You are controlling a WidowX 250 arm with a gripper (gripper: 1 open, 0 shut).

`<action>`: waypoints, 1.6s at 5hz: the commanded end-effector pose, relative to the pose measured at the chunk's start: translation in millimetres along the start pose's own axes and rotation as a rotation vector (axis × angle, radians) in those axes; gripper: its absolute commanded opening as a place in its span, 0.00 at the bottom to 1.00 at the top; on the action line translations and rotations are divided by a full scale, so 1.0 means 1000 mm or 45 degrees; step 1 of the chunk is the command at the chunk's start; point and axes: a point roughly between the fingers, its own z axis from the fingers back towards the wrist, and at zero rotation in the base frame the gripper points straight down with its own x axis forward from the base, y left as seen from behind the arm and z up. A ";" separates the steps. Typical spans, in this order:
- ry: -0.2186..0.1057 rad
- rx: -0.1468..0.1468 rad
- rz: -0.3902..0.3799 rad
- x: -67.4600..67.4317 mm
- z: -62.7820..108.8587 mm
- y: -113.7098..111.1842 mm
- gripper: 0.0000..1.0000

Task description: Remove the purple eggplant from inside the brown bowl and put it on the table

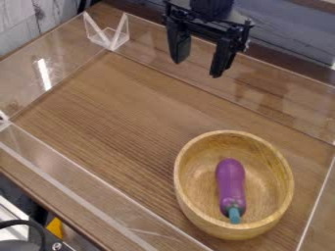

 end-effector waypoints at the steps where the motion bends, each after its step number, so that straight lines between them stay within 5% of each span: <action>1: 0.022 -0.008 0.043 0.005 0.000 -0.009 1.00; 3: 0.066 -0.046 0.104 -0.030 -0.004 -0.072 1.00; 5: 0.086 -0.042 0.016 -0.055 -0.025 -0.126 1.00; 6: 0.081 -0.048 0.009 -0.068 -0.036 -0.126 1.00; 8: 0.004 -0.075 0.030 -0.074 -0.055 -0.102 1.00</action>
